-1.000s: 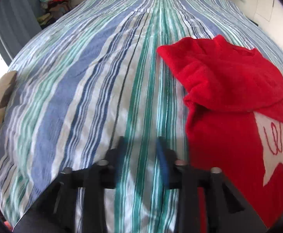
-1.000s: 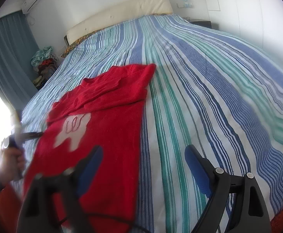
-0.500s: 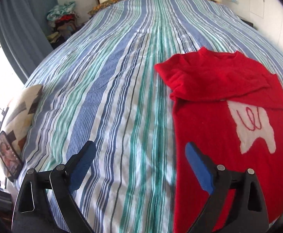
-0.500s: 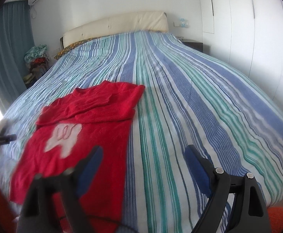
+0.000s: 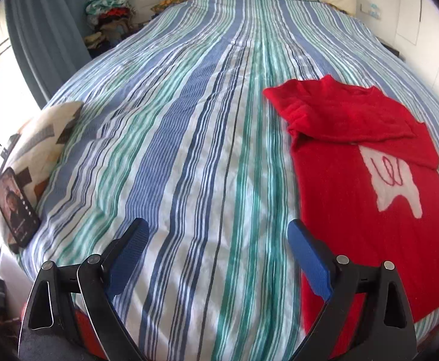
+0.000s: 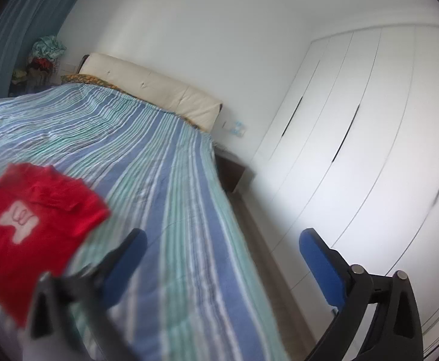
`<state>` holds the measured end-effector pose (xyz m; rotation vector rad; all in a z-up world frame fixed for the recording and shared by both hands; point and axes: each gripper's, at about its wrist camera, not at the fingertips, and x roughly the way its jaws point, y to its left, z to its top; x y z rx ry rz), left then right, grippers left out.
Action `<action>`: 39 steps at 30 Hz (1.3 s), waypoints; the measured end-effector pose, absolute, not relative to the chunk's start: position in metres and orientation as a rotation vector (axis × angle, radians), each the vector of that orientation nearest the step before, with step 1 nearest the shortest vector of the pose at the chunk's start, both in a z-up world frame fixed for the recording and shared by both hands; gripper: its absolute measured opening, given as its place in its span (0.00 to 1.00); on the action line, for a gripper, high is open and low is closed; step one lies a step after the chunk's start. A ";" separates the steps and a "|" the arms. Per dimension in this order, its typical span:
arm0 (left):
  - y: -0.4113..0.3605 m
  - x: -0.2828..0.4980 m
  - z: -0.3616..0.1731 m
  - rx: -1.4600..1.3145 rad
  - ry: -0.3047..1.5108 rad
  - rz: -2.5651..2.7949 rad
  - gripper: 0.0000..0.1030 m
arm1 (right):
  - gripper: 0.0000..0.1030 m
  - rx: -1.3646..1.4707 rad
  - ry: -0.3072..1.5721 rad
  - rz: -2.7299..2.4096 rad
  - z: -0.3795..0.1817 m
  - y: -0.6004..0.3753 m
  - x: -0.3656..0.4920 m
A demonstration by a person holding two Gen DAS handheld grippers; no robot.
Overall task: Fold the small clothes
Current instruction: 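Open the left tool and pull both tools back from the sweater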
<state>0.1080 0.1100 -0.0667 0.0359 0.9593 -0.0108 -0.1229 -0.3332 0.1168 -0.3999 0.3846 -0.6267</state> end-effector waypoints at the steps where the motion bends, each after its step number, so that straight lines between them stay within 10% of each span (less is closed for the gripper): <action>1: 0.114 0.101 -0.070 0.017 0.960 -0.012 0.91 | 1.00 -0.420 0.369 -0.636 0.122 -0.332 -0.128; 25: 0.054 0.037 -0.109 0.106 1.106 -0.356 0.85 | 0.98 0.171 1.112 0.259 -0.105 -0.226 -0.029; 39: 0.086 0.047 -0.106 -0.059 1.110 -0.301 0.85 | 0.98 0.216 0.970 0.012 -0.092 -0.244 -0.035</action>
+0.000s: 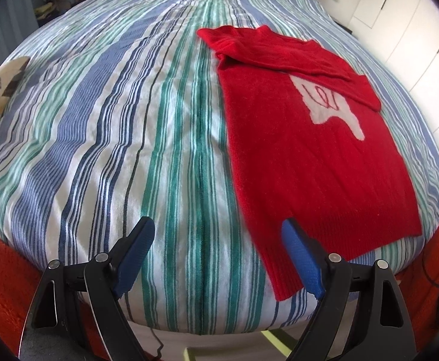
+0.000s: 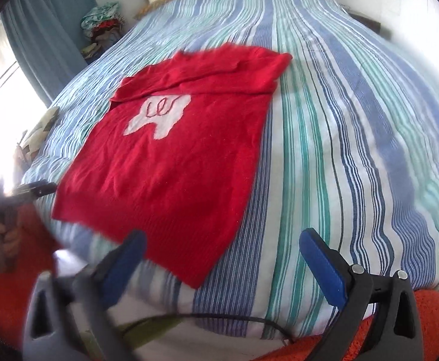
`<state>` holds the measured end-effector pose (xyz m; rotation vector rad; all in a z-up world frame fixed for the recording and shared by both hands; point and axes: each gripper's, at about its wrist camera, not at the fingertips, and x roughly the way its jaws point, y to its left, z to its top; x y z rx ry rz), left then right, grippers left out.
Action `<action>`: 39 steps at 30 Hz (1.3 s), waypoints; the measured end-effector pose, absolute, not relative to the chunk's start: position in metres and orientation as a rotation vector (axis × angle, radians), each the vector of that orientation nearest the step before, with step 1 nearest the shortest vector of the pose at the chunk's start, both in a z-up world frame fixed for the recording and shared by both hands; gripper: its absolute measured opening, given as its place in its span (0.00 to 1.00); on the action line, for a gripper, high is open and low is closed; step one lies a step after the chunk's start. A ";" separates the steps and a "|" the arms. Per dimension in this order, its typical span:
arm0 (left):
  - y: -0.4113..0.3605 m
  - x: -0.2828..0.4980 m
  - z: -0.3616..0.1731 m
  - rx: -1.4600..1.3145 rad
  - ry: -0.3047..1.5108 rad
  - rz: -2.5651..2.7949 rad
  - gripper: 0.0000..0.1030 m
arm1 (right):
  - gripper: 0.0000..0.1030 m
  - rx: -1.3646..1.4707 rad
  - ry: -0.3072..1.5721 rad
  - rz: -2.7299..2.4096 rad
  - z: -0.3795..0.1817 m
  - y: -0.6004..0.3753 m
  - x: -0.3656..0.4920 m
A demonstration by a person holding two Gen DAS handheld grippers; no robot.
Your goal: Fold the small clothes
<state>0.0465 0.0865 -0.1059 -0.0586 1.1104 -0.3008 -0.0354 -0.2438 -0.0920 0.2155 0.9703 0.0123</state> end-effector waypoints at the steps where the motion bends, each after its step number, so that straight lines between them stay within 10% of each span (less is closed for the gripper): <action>1: 0.087 0.047 -0.106 -0.062 1.112 -0.297 0.85 | 0.98 0.213 0.953 0.002 -0.088 -0.245 -0.037; 26: 0.119 0.107 -0.084 0.025 0.976 -0.121 0.94 | 0.98 0.248 0.790 -0.071 -0.057 -0.272 -0.040; 39: 0.126 0.240 -0.175 -0.066 0.966 -0.012 1.00 | 0.98 0.203 0.847 -0.589 -0.129 -0.402 0.096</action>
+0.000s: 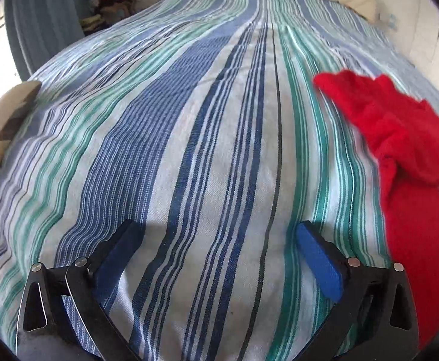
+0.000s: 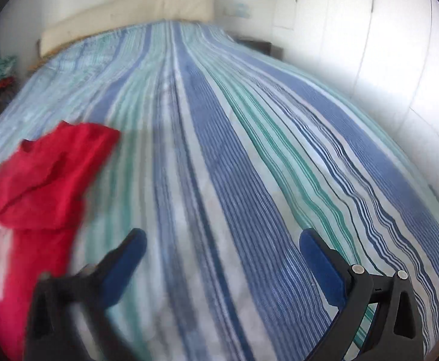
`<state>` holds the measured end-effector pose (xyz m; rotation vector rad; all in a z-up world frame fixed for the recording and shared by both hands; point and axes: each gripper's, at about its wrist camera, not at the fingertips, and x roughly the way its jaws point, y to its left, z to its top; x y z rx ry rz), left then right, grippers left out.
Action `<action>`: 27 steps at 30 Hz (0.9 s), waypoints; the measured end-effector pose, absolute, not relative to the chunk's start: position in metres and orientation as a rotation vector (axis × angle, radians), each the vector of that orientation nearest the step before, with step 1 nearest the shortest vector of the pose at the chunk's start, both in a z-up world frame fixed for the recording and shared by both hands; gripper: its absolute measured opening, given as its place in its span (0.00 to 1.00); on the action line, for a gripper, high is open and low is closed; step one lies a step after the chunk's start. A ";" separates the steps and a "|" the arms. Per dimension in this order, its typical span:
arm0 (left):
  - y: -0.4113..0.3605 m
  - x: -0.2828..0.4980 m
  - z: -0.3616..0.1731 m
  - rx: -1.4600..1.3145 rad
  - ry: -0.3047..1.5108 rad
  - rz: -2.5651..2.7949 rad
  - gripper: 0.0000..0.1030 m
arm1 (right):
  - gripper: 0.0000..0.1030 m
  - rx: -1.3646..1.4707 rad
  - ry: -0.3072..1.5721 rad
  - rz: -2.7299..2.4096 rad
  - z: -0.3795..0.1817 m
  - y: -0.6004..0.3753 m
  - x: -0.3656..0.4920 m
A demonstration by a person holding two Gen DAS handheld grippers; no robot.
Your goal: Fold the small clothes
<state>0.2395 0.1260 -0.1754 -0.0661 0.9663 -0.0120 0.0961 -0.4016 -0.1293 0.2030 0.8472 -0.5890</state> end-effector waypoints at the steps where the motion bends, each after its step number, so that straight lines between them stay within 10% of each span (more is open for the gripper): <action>1: 0.128 0.241 -0.176 -0.079 0.973 -0.019 1.00 | 0.99 0.206 0.907 -0.608 -0.147 -0.408 0.102; 27: 0.124 0.242 -0.176 -0.058 0.977 -0.009 1.00 | 1.00 0.268 0.897 -0.583 -0.171 -0.420 0.096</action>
